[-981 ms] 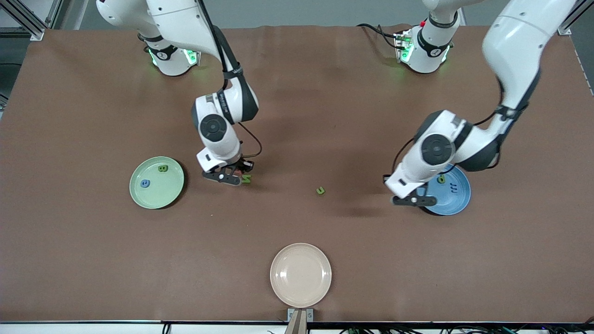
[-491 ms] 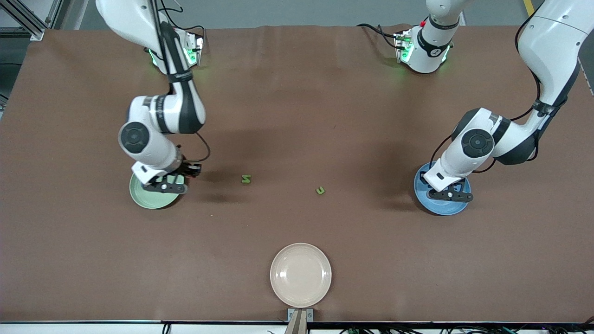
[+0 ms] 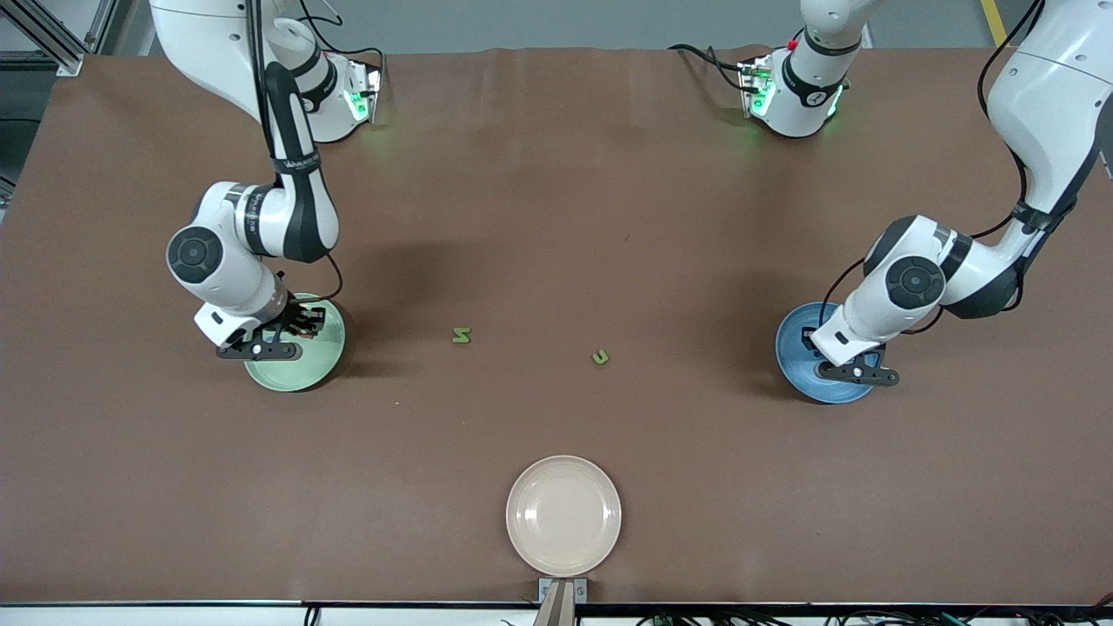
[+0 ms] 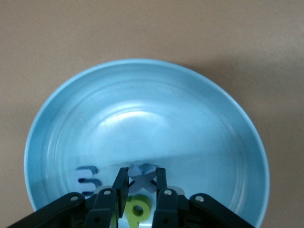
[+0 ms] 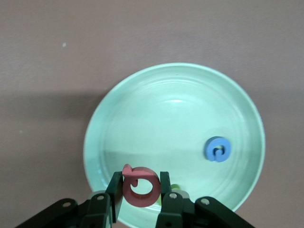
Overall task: Sort upper and lower case letters into plates
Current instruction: 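Drop the x with the left gripper while the right gripper drops the Q, then grasp the n with the left gripper while the right gripper grasps the M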
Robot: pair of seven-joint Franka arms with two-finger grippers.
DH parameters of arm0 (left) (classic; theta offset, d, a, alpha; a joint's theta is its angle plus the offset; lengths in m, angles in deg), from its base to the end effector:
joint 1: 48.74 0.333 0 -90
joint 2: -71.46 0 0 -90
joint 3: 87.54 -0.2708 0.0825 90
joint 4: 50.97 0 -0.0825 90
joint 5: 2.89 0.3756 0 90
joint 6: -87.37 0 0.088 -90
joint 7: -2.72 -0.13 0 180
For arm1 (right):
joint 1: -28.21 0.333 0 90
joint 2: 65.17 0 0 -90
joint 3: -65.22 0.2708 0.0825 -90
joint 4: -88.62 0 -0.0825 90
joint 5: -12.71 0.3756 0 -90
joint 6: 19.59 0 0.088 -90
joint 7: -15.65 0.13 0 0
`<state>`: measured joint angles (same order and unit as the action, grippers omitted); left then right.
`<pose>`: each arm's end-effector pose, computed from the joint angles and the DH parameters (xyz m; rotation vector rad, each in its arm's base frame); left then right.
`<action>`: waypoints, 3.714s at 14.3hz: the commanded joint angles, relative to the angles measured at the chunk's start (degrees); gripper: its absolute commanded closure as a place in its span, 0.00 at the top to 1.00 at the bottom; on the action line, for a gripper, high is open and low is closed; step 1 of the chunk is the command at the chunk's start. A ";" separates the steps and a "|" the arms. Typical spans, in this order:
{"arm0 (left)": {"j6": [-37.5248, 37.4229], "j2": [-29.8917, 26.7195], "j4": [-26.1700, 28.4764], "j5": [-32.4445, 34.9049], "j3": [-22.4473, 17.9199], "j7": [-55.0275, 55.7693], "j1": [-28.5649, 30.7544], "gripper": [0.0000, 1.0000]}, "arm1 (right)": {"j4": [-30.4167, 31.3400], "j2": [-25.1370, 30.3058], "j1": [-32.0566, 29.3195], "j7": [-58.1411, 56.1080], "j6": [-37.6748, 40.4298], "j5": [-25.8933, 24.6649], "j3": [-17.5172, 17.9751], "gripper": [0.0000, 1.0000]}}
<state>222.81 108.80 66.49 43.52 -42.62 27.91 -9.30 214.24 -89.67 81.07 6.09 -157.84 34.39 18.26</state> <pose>0.5520 -0.0589 0.1396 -3.0386 0.2819 0.0156 0.5297 0.0411 0.1863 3.0764 0.0251 -0.0534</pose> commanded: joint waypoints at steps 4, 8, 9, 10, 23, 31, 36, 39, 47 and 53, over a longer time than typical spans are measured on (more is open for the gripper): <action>0.18 3.01 -3.55 1.84 -0.35 -1.73 -0.24 0.09 | 0.68 -1.77 -2.40 -1.69 -1.59 5.91 4.32 0.01; -0.43 2.39 -3.55 1.84 0.08 -1.29 -0.42 1.00 | 0.59 -2.91 -2.85 -1.69 -1.59 6.01 4.77 0.02; -1.04 1.87 -3.55 1.23 0.87 -0.85 -0.42 1.00 | 0.50 -3.09 -3.11 -1.69 -1.59 6.01 4.94 0.02; -2.79 1.08 -3.55 0.53 2.53 -0.59 -0.33 1.00 | 0.41 -3.36 -3.72 -1.69 -1.50 6.01 5.55 0.03; -8.70 6.34 -21.80 -9.47 0.39 60.13 -36.75 1.00 | -9.60 -2.22 -2.07 9.61 11.33 6.80 6.26 1.00; -7.91 12.49 -36.50 -21.89 -21.27 61.64 -61.23 1.00 | -18.83 -8.70 4.27 26.60 9.06 9.69 11.44 1.00; -4.13 15.48 -37.82 -21.89 -21.79 59.98 -61.24 0.98 | -18.93 -12.59 5.33 28.63 1.84 10.49 14.52 1.00; -3.95 16.10 -37.83 -21.89 -22.15 58.39 -61.24 0.85 | -19.54 -13.46 5.15 28.63 1.40 10.49 15.22 1.00; -4.12 16.10 -37.56 -22.15 -22.15 58.39 -61.15 0.52 | -19.98 -15.75 5.41 28.63 -1.59 10.40 16.19 0.85; -4.13 16.19 -37.30 -21.97 -22.15 58.39 -61.15 0.32 | -19.63 -16.10 5.32 28.72 -1.94 11.01 18.12 0.66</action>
<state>218.74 124.41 30.08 22.37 -64.36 87.26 -69.94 194.98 -105.25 86.43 34.33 -159.46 43.98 35.58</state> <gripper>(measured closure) 0.577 0.335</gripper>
